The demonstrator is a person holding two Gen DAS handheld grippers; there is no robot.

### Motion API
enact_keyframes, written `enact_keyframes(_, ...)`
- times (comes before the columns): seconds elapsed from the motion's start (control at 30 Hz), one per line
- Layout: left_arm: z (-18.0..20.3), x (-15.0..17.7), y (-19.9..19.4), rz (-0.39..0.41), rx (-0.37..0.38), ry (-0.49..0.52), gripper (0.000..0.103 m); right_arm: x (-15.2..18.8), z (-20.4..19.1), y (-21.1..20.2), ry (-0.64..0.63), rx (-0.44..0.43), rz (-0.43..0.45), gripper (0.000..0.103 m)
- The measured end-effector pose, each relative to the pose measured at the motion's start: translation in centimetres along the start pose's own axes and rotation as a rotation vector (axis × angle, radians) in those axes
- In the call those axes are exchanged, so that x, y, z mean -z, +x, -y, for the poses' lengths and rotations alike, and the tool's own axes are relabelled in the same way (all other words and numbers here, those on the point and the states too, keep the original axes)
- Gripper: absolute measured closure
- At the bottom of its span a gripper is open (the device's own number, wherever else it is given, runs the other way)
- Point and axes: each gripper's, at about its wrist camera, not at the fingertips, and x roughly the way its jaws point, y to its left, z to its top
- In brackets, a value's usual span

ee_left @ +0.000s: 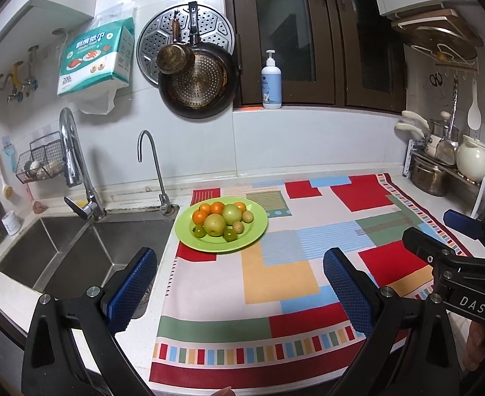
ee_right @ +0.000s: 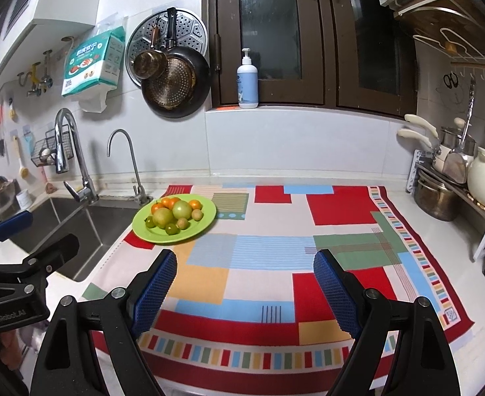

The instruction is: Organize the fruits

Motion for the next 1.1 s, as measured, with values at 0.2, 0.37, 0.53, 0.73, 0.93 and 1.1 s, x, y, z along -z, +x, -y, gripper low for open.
enact_keyframes(0.2,0.3,0.1,-0.4,0.003,-0.003,0.007,0.0,0.2,0.1,-0.4,0.001,0.004,0.004,0.017)
enact_keyframes(0.37,0.5,0.2,-0.7,0.013,-0.017,0.02,0.0,0.4,0.4,-0.9,0.004,0.004,0.01,0.017)
enact_keyframes(0.53,0.7,0.2,-0.8,0.017,-0.032,0.03,0.0,0.5,0.4,-1.1,0.005,0.004,0.011,0.017)
enact_keyframes(0.73,0.9,0.3,-0.9,0.019,-0.032,0.037,0.0,0.5,0.6,-1.2,0.007,0.005,0.012,0.017)
enact_keyframes(0.93,1.0,0.4,-0.9,0.018,-0.029,0.04,0.0,0.6,1.0,-1.5,0.01,0.008,0.01,0.017)
enact_keyframes(1.1,1.2,0.3,-0.7,0.014,-0.035,0.039,0.0,0.6,1.0,-1.5,0.011,0.011,0.01,0.017)
